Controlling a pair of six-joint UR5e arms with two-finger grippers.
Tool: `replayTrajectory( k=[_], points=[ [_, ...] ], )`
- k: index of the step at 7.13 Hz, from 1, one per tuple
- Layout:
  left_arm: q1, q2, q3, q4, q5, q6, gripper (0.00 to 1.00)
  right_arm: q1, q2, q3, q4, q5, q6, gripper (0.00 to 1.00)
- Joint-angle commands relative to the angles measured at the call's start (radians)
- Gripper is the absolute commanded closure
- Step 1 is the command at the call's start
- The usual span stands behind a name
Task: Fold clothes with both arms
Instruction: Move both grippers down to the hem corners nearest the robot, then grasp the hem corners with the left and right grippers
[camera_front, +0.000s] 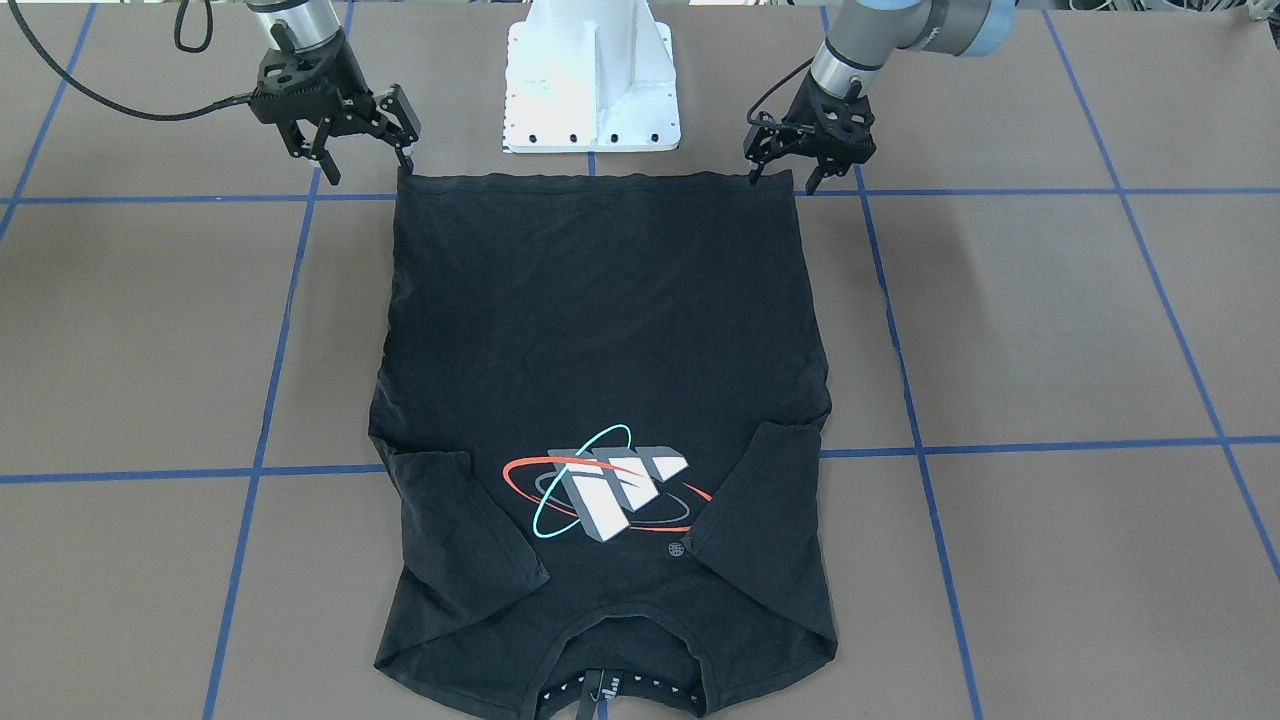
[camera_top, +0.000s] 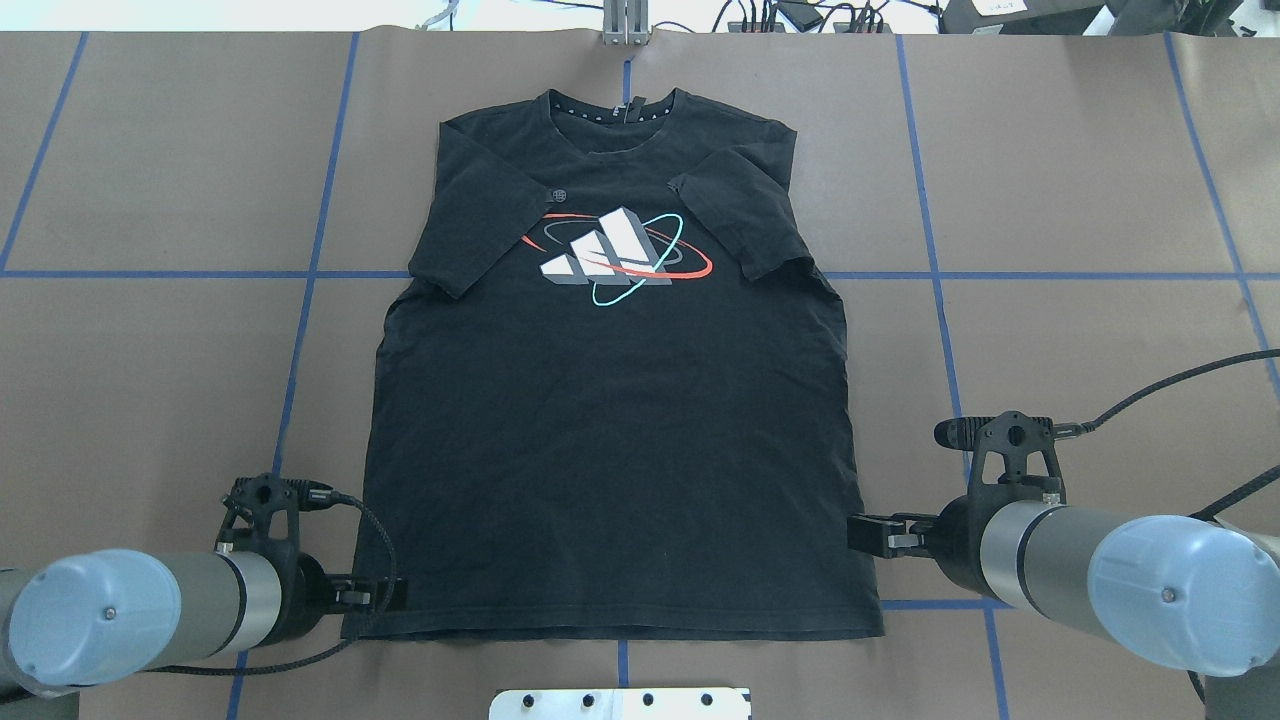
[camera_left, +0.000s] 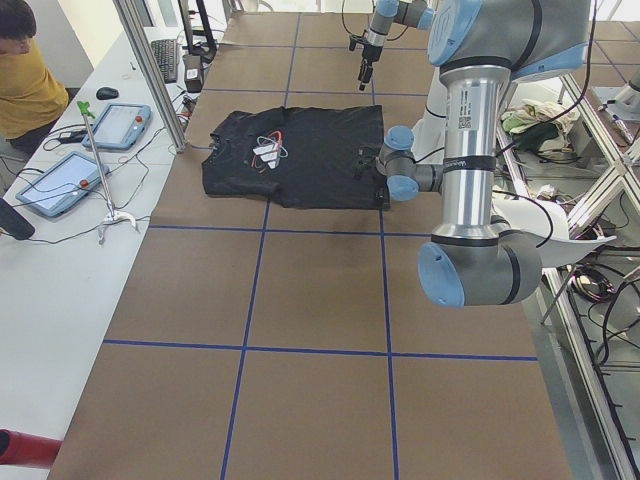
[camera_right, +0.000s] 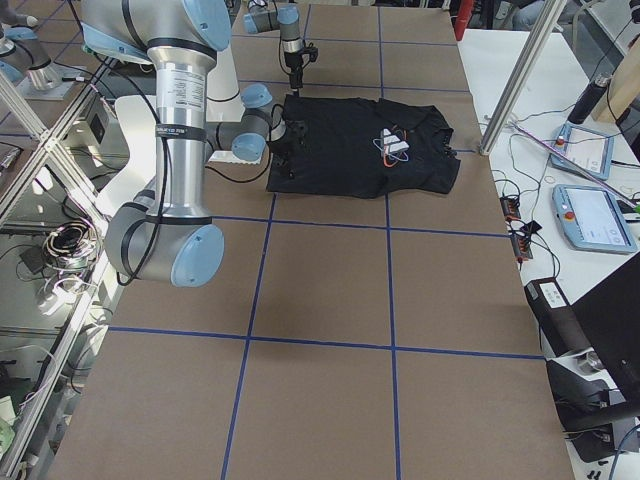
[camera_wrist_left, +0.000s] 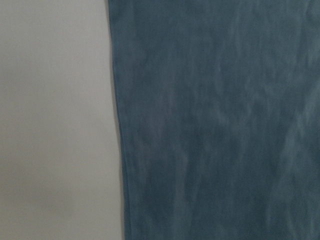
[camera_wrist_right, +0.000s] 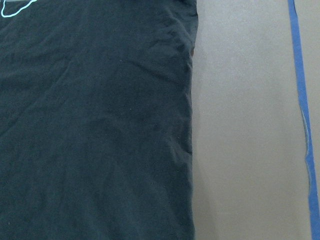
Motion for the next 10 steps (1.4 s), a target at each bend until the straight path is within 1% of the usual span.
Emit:
replayTrajectory(
  k=[1, 3, 5, 8, 9, 10],
  points=[
    [0.04, 0.004, 0.002, 0.005, 0.007, -0.018, 0.31, -0.001, 0.001, 0.0, 0.0, -0.003, 0.0, 0.0],
    [0.042, 0.03, 0.002, 0.005, 0.007, -0.018, 0.32, -0.002, 0.001, -0.001, 0.0, -0.003, 0.0, 0.0],
    [0.043, 0.03, 0.002, 0.005, 0.007, -0.018, 0.32, -0.002, 0.001, -0.001, 0.0, -0.003, 0.0, 0.0],
    [0.065, 0.029, 0.005, 0.005, 0.007, -0.018, 0.57, -0.002, 0.001, -0.001, 0.0, -0.003, 0.0, 0.0],
    [0.065, 0.029, 0.005, 0.005, 0.007, -0.018, 0.61, -0.002, 0.001, -0.001, 0.0, -0.003, 0.0, 0.0],
    [0.065, 0.029, 0.005, 0.005, 0.007, -0.018, 0.78, -0.002, 0.001, -0.001, 0.0, -0.003, 0.0, 0.0]
  ],
)
